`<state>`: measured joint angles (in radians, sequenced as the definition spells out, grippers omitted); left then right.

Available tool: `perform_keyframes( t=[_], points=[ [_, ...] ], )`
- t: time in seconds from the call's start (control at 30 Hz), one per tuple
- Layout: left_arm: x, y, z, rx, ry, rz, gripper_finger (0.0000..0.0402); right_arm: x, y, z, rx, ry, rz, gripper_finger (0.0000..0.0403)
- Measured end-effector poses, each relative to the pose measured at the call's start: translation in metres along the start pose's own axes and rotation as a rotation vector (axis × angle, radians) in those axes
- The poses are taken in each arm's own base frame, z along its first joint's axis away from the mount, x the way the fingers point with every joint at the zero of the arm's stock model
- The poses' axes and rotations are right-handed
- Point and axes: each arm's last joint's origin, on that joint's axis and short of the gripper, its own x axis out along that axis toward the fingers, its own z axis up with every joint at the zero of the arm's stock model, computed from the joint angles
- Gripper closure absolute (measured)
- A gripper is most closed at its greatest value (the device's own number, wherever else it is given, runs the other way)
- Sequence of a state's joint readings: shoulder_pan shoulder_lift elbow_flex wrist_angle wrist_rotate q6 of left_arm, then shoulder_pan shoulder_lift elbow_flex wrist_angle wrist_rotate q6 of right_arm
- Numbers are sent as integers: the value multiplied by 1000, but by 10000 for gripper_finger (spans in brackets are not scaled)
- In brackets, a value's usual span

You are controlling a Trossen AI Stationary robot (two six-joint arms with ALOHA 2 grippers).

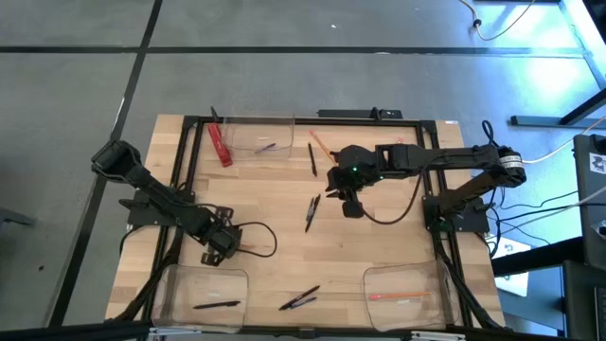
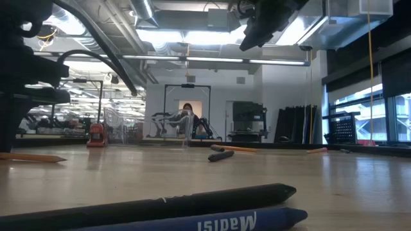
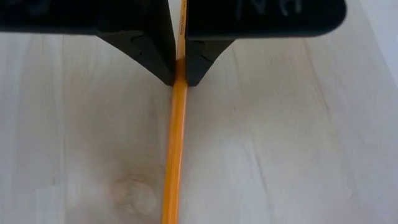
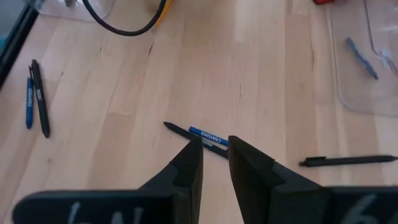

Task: Sort crayons/erasers/pens/pencils in bins
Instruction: Put the yellow pencil into the bottom right transparent bin

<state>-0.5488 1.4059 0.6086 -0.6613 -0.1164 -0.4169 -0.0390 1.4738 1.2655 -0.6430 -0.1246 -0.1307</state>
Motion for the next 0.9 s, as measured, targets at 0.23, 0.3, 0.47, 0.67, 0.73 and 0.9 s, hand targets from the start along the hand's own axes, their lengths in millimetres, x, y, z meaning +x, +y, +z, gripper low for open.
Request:
perform_keyframes(
  t=[0.23,0.3,0.47,0.67,0.73,0.9],
  points=[
    [-2,-1,3,-208,-16,7,400,-8,6,1,96,-17,10,325],
    [-2,-1,4,-240,-21,7,400,-13,7,2,133,-32,10,325],
    [-2,0,6,-288,-34,5,401,-26,8,3,190,-69,10,325],
    [-12,3,24,-343,-117,-10,401,-46,11,2,177,-117,10,325],
    [-17,6,29,-337,-123,-7,401,-52,12,2,174,-135,10,325],
    [-35,13,51,-328,-203,-8,401,-68,14,0,170,-157,9,325]
  ],
)
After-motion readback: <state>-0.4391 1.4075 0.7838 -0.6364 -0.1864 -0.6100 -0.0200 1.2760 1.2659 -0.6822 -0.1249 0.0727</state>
